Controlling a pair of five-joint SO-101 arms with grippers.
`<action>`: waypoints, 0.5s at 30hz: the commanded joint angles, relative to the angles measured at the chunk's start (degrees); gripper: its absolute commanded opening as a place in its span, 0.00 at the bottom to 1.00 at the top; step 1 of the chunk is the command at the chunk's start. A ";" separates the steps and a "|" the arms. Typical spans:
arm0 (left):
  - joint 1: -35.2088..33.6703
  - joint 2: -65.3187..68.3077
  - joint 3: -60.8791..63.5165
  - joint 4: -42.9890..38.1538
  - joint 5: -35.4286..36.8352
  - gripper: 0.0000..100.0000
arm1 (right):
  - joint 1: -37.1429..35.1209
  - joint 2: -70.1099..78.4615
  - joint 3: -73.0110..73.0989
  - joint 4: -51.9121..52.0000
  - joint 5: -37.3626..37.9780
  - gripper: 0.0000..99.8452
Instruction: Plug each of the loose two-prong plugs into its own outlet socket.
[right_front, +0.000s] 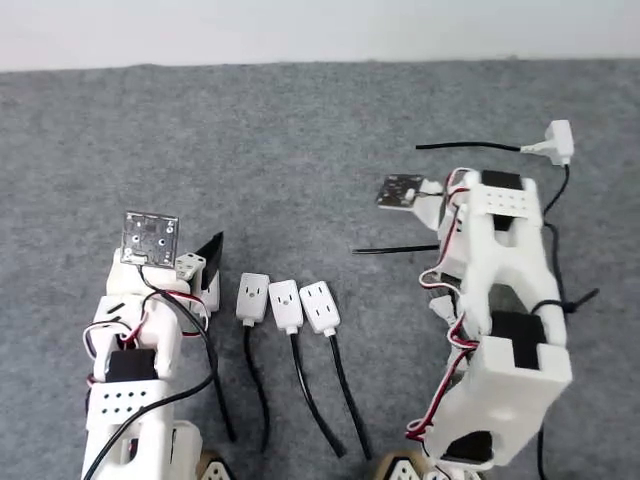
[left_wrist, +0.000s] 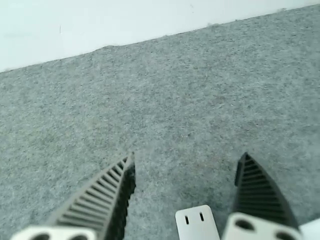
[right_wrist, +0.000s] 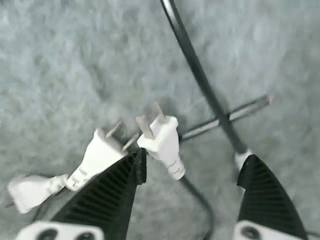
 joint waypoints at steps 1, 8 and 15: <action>0.44 0.00 -0.48 -1.67 -1.67 0.31 | -1.19 2.24 -2.99 -3.03 1.93 0.29; 0.44 0.00 -0.57 -1.67 -1.67 0.31 | -0.04 11.12 -2.99 -4.79 3.69 0.29; 0.44 0.00 -0.57 -1.67 -1.58 0.31 | -0.13 10.86 -2.99 -4.88 2.55 0.00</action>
